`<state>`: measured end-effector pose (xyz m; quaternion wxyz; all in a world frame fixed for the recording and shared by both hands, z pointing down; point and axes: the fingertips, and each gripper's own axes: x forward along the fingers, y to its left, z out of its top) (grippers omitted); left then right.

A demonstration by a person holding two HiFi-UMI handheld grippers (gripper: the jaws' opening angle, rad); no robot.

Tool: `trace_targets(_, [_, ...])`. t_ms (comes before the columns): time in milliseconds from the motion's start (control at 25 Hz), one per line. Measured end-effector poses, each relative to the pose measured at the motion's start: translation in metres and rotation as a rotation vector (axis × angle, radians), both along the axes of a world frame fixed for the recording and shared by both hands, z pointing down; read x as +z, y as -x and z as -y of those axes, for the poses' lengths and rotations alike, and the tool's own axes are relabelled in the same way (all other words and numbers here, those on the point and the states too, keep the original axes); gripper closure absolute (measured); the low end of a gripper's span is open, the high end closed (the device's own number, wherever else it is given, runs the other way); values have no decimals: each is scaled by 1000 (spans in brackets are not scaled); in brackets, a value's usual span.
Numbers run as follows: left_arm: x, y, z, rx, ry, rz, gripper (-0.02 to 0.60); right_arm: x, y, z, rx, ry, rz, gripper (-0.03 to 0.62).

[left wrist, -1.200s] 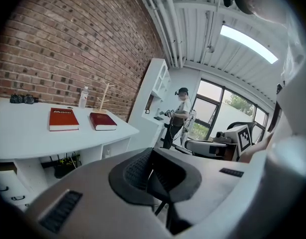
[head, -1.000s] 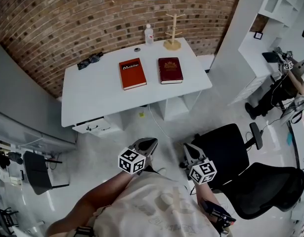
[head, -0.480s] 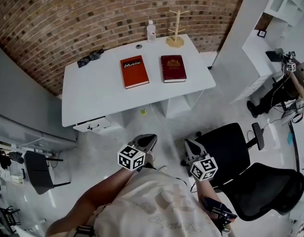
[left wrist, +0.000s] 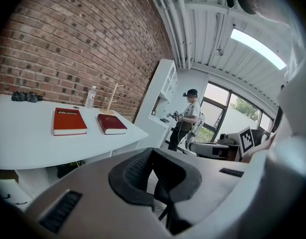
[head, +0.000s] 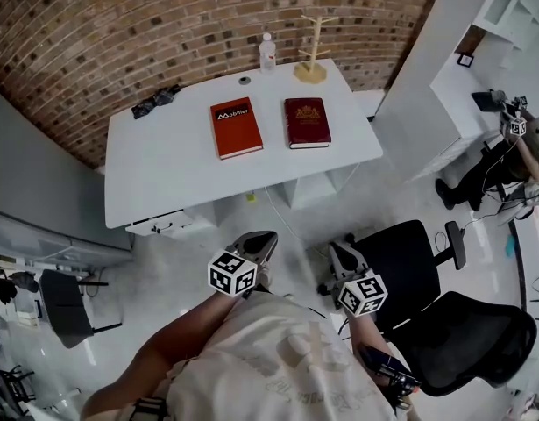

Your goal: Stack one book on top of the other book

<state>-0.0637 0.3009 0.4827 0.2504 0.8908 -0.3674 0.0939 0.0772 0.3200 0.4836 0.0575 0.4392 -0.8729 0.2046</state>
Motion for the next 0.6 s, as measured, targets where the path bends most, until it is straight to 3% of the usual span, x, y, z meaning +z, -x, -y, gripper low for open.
trace_targets(600, [-4, 3, 92, 32, -14, -24, 561, -2, 1, 81, 49, 4, -17, 572])
